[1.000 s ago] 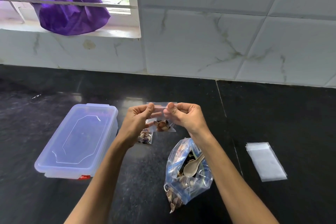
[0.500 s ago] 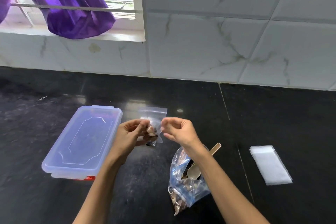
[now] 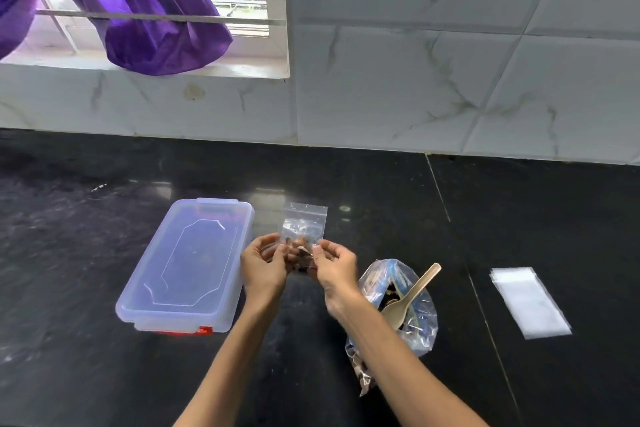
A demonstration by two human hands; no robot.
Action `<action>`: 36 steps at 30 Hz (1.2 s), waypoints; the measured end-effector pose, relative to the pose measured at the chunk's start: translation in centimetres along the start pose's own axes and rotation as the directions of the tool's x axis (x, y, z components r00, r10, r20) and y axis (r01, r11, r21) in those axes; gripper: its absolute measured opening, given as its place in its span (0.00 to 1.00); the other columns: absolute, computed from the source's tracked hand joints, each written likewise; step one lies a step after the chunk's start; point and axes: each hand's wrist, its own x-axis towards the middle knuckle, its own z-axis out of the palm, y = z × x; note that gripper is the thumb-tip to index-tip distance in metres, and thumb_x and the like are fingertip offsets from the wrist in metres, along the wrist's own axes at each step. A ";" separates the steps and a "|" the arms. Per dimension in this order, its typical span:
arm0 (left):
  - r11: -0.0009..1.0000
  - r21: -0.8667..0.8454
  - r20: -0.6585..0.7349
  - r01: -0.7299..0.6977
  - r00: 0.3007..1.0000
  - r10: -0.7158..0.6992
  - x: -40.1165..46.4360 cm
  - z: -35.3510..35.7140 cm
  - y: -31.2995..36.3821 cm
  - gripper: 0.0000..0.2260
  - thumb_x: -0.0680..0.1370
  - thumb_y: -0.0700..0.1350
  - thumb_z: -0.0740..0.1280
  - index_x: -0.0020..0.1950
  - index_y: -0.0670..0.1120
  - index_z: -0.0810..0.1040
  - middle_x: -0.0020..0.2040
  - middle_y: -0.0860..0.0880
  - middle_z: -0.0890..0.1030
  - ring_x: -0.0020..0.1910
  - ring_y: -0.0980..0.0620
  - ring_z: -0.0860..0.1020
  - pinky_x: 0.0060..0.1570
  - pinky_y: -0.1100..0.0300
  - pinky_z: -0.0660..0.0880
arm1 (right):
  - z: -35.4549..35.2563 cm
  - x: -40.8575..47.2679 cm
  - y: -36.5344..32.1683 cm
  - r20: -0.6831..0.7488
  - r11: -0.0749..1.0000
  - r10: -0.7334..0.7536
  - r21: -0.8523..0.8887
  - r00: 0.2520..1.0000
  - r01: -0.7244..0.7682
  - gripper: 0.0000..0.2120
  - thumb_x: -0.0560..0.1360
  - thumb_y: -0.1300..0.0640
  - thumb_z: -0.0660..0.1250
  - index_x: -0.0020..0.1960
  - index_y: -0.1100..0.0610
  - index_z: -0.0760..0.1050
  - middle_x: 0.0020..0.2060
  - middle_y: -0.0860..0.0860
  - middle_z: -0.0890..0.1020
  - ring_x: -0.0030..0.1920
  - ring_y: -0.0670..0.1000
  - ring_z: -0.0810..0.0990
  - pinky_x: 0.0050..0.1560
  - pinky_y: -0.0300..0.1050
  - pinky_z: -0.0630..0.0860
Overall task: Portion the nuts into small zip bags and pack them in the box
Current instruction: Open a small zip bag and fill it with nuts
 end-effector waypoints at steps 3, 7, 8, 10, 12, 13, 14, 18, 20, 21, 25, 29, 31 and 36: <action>0.997 0.074 -0.100 0.007 0.995 0.001 -0.3 0.5 -0.7 0.06 0.78 0.34 0.64 0.53 0.42 0.76 0.48 0.41 0.82 0.46 0.47 0.81 0.50 0.54 0.79 | 0.7 0.0 2.0 -0.173 0.989 -0.115 -0.108 0.978 0.097 0.08 0.77 0.62 0.65 0.56 0.62 0.75 0.49 0.56 0.82 0.47 0.50 0.80 0.49 0.41 0.77; 0.976 0.217 -0.164 -0.013 0.985 0.050 -0.5 0.5 -1.4 0.08 0.77 0.37 0.66 0.55 0.39 0.79 0.49 0.45 0.82 0.48 0.50 0.79 0.49 0.60 0.73 | 0.1 -0.2 3.1 -0.221 0.924 -0.284 -0.324 0.933 0.204 0.06 0.75 0.60 0.68 0.51 0.60 0.78 0.40 0.50 0.81 0.39 0.45 0.79 0.37 0.27 0.73; 0.975 0.221 -0.165 -0.008 0.985 0.045 -0.3 0.4 -1.6 0.08 0.76 0.37 0.67 0.54 0.39 0.80 0.49 0.45 0.83 0.48 0.49 0.80 0.49 0.61 0.73 | 0.0 -0.2 3.2 -0.214 0.906 -0.310 -0.361 0.926 0.220 0.05 0.75 0.60 0.68 0.50 0.60 0.78 0.39 0.49 0.81 0.38 0.43 0.78 0.35 0.25 0.72; 0.974 0.225 -0.166 0.007 0.986 0.031 -0.2 0.3 -1.9 0.07 0.76 0.38 0.69 0.53 0.40 0.80 0.48 0.45 0.83 0.46 0.50 0.81 0.48 0.61 0.73 | -0.2 -0.1 3.4 -0.198 0.875 -0.351 -0.418 0.915 0.245 0.05 0.75 0.61 0.68 0.50 0.60 0.79 0.37 0.48 0.81 0.37 0.41 0.78 0.35 0.25 0.72; 0.969 0.249 -0.160 0.005 0.987 0.036 -0.2 0.1 -2.2 0.07 0.75 0.38 0.69 0.53 0.41 0.80 0.48 0.45 0.83 0.46 0.50 0.81 0.48 0.61 0.73 | -0.2 0.1 3.4 -0.195 0.847 -0.382 -0.464 0.903 0.258 0.05 0.74 0.61 0.69 0.49 0.60 0.80 0.36 0.46 0.80 0.36 0.40 0.78 0.38 0.27 0.74; 0.963 0.269 -0.153 -0.002 0.987 0.044 -0.2 0.0 -2.3 0.07 0.75 0.38 0.69 0.53 0.41 0.80 0.48 0.46 0.84 0.46 0.50 0.81 0.47 0.61 0.72 | -0.2 0.2 3.4 -0.190 0.833 -0.399 -0.484 0.897 0.268 0.05 0.74 0.62 0.69 0.49 0.59 0.80 0.35 0.45 0.80 0.36 0.40 0.78 0.39 0.28 0.74; 0.956 0.294 -0.148 -0.010 0.987 0.056 -0.3 -0.1 -2.4 0.08 0.76 0.39 0.69 0.54 0.41 0.80 0.49 0.46 0.84 0.45 0.52 0.80 0.47 0.62 0.72 | -0.2 0.3 3.3 -0.177 0.814 -0.416 -0.509 0.892 0.279 0.05 0.74 0.62 0.69 0.48 0.59 0.81 0.35 0.44 0.80 0.36 0.39 0.77 0.39 0.28 0.74; 0.917 0.397 -0.118 -0.044 0.988 0.098 -0.3 -0.2 -2.5 0.13 0.77 0.40 0.68 0.61 0.42 0.79 0.54 0.45 0.83 0.52 0.47 0.81 0.53 0.58 0.74 | -0.4 0.4 3.2 -0.098 0.733 -0.462 -0.601 0.881 0.318 0.05 0.73 0.61 0.69 0.47 0.57 0.83 0.38 0.47 0.84 0.37 0.42 0.79 0.43 0.36 0.76; 0.910 0.414 -0.112 -0.038 0.989 0.092 -0.4 -0.2 -2.4 0.13 0.77 0.40 0.67 0.61 0.43 0.79 0.54 0.45 0.83 0.54 0.45 0.81 0.54 0.58 0.73 | -0.5 0.6 3.1 -0.066 0.709 -0.464 -0.625 0.883 0.326 0.05 0.73 0.61 0.69 0.48 0.56 0.83 0.39 0.48 0.85 0.39 0.43 0.80 0.44 0.38 0.77; 0.906 0.421 -0.109 -0.034 0.990 0.088 -0.4 -0.2 -2.3 0.12 0.78 0.40 0.66 0.61 0.43 0.79 0.54 0.45 0.83 0.54 0.45 0.81 0.53 0.59 0.72 | -0.5 0.7 3.1 -0.053 0.700 -0.460 -0.636 0.887 0.325 0.05 0.74 0.61 0.69 0.48 0.56 0.83 0.40 0.48 0.85 0.39 0.43 0.80 0.44 0.36 0.76; 0.888 0.459 -0.089 -0.032 0.993 0.082 -0.7 -0.1 -2.1 0.11 0.77 0.42 0.67 0.59 0.43 0.81 0.53 0.45 0.84 0.53 0.46 0.81 0.52 0.59 0.73 | -0.9 1.3 2.6 -0.034 0.681 -0.447 -0.661 0.894 0.315 0.07 0.74 0.60 0.69 0.50 0.56 0.83 0.42 0.50 0.86 0.43 0.47 0.82 0.45 0.37 0.75; 0.875 0.483 -0.079 -0.026 0.994 0.072 -0.8 -0.1 -1.9 0.12 0.76 0.44 0.69 0.58 0.42 0.81 0.54 0.45 0.83 0.53 0.47 0.81 0.53 0.58 0.75 | -1.4 2.2 2.0 -0.014 0.673 -0.411 -0.679 0.911 0.294 0.06 0.73 0.59 0.70 0.49 0.56 0.84 0.43 0.50 0.86 0.45 0.47 0.83 0.44 0.34 0.73; 0.872 0.489 -0.074 -0.023 0.995 0.067 -0.8 -0.1 -1.7 0.11 0.76 0.43 0.69 0.57 0.41 0.82 0.53 0.45 0.84 0.53 0.47 0.81 0.50 0.61 0.73 | -1.6 2.4 1.8 -0.001 0.673 -0.404 -0.678 0.915 0.296 0.06 0.73 0.59 0.70 0.49 0.56 0.84 0.42 0.49 0.86 0.44 0.47 0.83 0.44 0.34 0.73; 0.875 0.484 -0.074 -0.001 0.996 0.042 -1.1 -0.1 -1.4 0.10 0.77 0.43 0.69 0.57 0.41 0.82 0.52 0.45 0.84 0.52 0.46 0.81 0.48 0.63 0.70 | -1.5 2.0 1.7 -0.007 0.686 -0.387 -0.671 0.922 0.283 0.08 0.74 0.60 0.69 0.52 0.57 0.82 0.46 0.50 0.85 0.44 0.46 0.81 0.46 0.36 0.74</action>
